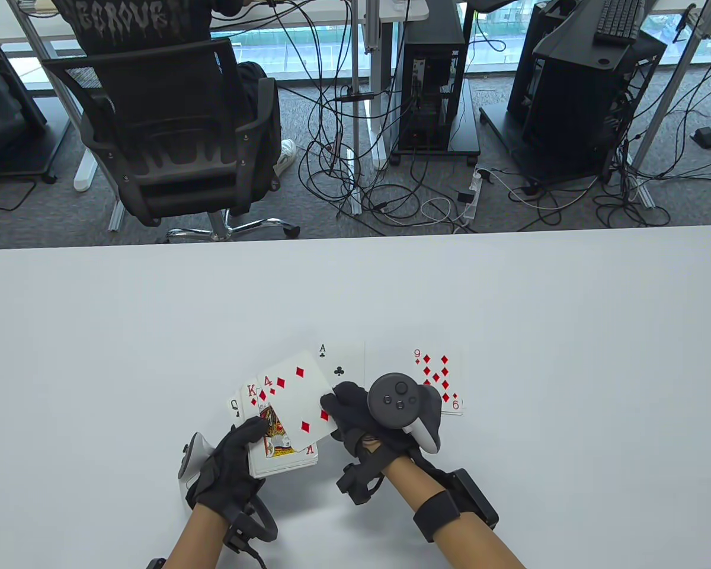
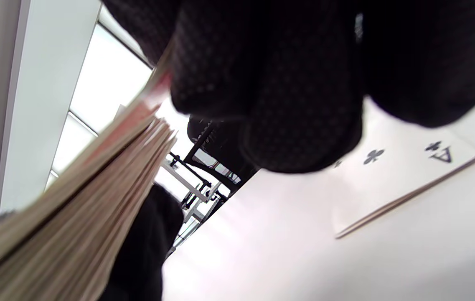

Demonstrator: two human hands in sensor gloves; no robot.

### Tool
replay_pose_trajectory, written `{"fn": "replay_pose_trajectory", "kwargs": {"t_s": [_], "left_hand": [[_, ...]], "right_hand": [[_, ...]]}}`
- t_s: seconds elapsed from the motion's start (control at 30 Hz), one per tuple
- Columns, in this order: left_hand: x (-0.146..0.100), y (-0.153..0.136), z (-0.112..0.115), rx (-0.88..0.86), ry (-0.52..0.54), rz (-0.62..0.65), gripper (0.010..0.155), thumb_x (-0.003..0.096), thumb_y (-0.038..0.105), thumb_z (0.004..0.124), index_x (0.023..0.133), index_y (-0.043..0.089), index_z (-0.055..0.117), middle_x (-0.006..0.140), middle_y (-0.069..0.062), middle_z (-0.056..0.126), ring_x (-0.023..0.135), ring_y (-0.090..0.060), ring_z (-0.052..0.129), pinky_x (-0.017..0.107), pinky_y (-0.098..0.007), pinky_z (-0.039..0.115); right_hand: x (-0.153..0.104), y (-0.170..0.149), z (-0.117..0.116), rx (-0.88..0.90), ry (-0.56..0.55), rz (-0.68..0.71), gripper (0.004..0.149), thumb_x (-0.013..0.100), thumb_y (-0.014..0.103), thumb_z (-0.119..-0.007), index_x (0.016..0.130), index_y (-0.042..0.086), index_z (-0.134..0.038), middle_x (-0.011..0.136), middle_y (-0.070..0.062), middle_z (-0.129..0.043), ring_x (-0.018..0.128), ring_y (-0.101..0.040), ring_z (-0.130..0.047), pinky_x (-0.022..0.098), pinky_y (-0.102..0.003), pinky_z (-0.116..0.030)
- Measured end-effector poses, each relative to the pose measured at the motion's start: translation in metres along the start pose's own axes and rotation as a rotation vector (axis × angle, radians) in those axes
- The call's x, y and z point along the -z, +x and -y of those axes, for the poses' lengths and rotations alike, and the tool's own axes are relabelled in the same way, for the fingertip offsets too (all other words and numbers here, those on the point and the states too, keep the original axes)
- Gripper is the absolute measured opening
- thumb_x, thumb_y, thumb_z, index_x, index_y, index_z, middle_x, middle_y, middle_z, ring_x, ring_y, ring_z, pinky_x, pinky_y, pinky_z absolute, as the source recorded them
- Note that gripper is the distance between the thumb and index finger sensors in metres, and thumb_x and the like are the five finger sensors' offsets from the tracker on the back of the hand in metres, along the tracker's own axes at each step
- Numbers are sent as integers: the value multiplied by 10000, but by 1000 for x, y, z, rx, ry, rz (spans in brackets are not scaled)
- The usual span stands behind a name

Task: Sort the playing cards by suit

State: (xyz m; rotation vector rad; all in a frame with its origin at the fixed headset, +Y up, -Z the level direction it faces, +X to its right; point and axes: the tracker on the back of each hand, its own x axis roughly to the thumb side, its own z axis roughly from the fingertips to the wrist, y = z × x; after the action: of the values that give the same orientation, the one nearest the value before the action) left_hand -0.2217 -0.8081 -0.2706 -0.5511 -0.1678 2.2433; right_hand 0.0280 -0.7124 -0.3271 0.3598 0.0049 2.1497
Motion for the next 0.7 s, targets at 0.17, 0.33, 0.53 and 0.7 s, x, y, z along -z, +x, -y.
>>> {"fn": "replay_pose_trajectory", "kwargs": {"t_s": [0.17,0.33,0.53,0.7], "left_hand": [[0,0,0,-4,5,0,623,638,475,672,1105,306,296,1132,4,494,1000,-246,698,700,-384,707],[0,0,0,-4,8,-3,624,638,476,671,1105,306,295,1132,3,493,1001,-246,697,701,-384,705],[0,0,1,-4,15,-7,624,639,478,669,1106,305,293,1134,2,488,1002,-247,694,702,-385,704],[-1,0,1,-2,20,-11,625,641,480,667,1107,305,289,1134,2,487,1003,-249,692,703,-385,702]], "right_hand": [[9,-25,35,62,-74,-82,399,525,215,-686,703,-135,-757,340,-77,-930,245,-265,-992,201,-458,-876],[12,-61,70,-78,-232,-292,398,524,210,-691,693,-142,-764,320,-72,-932,217,-257,-995,183,-452,-878],[10,-96,89,-373,-271,-475,407,522,212,-696,690,-152,-767,309,-74,-934,202,-259,-995,171,-452,-877],[10,-111,81,-638,-167,-560,441,525,232,-697,694,-169,-766,296,-74,-934,188,-261,-992,166,-453,-873]]}}
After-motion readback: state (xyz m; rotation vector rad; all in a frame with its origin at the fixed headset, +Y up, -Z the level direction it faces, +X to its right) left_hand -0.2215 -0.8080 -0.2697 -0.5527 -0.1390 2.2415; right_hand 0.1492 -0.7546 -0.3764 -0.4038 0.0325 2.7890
